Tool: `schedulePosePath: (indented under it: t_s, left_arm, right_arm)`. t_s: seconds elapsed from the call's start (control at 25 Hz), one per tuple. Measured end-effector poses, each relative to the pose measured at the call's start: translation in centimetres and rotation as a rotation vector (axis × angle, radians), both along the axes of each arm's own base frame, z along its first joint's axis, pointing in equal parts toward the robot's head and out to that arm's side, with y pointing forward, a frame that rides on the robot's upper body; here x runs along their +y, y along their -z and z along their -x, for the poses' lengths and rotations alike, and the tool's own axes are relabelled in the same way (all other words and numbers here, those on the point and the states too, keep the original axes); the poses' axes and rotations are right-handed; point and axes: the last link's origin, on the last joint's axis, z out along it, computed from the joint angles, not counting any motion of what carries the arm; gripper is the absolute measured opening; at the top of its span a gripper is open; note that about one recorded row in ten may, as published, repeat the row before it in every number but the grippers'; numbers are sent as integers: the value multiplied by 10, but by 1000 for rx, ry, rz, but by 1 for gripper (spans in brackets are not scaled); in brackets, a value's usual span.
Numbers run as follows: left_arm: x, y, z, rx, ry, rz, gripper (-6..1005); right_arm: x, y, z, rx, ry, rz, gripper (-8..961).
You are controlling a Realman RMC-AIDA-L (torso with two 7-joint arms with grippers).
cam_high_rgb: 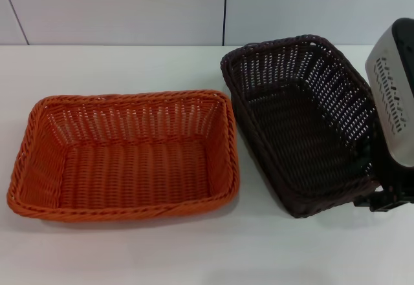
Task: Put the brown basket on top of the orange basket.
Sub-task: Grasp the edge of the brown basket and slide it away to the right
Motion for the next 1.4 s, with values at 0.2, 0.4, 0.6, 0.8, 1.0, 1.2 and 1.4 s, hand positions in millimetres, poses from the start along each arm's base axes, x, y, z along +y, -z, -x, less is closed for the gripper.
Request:
schedulePosePath:
  t_s: [0.2,0.4,0.6,0.8,1.0,1.2,1.4]
  left_arm:
    - [1,1,0,-3,1,1,457]
    - [3,1,-2,-3,5,2,456]
    - [3,2,-2,-3,7,2,456]
    - [3,3,-2,-7,7,2,456]
    - [1,4,-2,-13,12,2,456]
    - [-1,6,-1,-15,10,6,456]
    - [-3,6,-1,-13,12,7,455]
  right_arm:
    - [9,2,-8,-22,0,38,556]
    - [17,2,-15,-46,-10,56,557]
    - [23,1,-25,-72,-13,75,556]
    - [31,5,-31,-85,-26,94,557]
    - [39,13,-39,-110,-43,114,556]
    - [45,23,-40,-106,-56,151,556]
    - [50,33,-40,-116,-68,170,545]
